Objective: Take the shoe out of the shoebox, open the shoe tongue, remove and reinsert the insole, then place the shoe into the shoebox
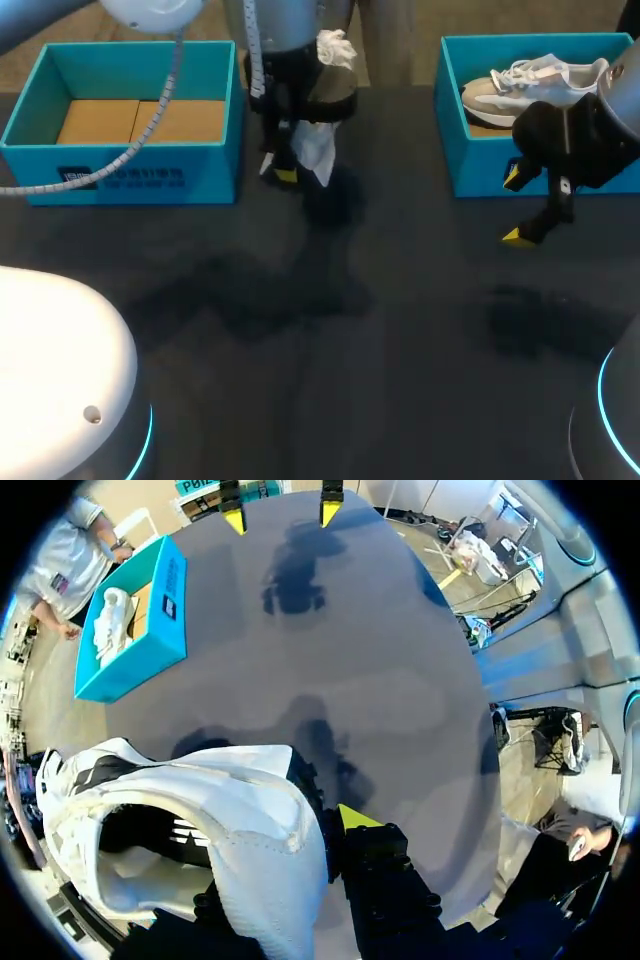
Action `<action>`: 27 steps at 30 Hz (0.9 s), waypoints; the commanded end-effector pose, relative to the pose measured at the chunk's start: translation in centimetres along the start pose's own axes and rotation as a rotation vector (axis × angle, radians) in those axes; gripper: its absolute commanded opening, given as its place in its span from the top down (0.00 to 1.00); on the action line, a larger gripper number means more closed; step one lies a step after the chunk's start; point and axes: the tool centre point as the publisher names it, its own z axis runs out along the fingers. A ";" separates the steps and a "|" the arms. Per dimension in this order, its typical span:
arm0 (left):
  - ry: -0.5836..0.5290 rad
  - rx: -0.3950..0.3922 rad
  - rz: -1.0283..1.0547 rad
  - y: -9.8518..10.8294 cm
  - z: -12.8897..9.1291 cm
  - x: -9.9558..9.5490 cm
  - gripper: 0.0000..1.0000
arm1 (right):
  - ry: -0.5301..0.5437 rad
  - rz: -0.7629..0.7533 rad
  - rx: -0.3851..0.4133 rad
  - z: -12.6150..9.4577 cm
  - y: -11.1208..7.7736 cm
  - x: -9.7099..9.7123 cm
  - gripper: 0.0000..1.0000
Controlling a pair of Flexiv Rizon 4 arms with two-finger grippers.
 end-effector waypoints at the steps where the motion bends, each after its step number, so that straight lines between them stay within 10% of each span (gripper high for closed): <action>1: -0.007 0.027 0.002 3.4 -0.3 0.4 1.00 | -0.002 0.001 0.002 0.1 0.0 0.1 0.00; 27: 0.029 0.029 0.003 21.2 -1.5 -1.4 1.00 | -0.002 0.001 0.002 0.1 0.0 0.1 0.00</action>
